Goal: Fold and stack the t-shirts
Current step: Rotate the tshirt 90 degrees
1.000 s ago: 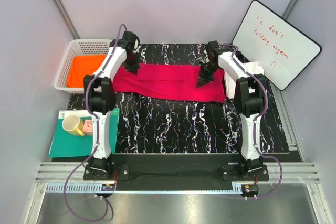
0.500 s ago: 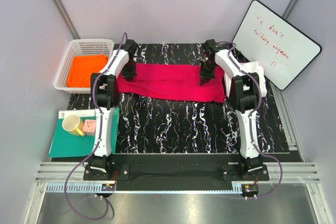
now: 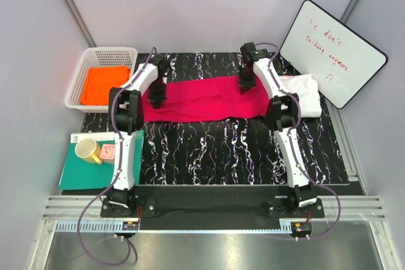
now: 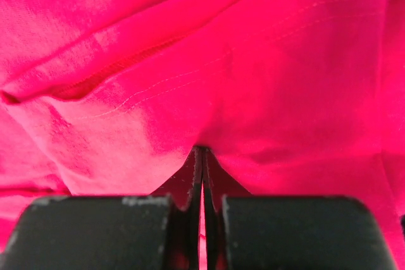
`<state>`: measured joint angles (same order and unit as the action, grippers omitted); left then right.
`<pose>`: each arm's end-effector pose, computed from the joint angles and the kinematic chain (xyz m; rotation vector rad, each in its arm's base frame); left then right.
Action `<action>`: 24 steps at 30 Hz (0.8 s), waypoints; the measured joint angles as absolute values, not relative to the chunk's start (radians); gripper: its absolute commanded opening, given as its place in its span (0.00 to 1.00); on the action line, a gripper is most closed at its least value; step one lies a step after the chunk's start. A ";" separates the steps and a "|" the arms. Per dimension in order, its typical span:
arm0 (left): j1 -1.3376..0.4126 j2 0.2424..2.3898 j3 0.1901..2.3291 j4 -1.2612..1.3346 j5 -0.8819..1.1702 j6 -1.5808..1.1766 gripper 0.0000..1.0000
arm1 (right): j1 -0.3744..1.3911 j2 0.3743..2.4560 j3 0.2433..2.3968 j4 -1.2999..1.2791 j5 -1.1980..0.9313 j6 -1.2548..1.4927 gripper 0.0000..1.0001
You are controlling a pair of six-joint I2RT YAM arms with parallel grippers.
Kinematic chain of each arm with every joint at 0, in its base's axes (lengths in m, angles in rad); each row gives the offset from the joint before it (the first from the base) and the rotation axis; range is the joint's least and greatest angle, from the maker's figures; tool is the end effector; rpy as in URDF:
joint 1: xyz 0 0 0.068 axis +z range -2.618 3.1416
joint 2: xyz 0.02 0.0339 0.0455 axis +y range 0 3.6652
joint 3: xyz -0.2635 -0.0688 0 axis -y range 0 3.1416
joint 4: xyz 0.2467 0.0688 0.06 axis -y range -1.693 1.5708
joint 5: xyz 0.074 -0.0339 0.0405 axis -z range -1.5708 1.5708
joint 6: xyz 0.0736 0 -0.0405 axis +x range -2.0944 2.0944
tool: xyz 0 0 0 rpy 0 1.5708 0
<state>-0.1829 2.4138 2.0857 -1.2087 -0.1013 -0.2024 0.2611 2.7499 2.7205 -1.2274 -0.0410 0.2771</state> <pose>0.4681 -0.0790 0.1190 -0.0327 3.0854 0.1435 0.5378 0.1468 0.1265 0.0135 2.8445 0.1759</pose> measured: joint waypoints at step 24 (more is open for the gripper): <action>-0.439 2.230 1.833 -1.283 0.024 -0.215 0.00 | 0.255 2.717 2.608 -0.757 -0.152 0.320 0.00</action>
<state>-0.4389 2.2295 1.8332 -1.2835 0.0242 -0.2153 0.2550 2.7174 2.6076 -0.7570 -0.1516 0.3199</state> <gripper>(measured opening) 0.005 0.009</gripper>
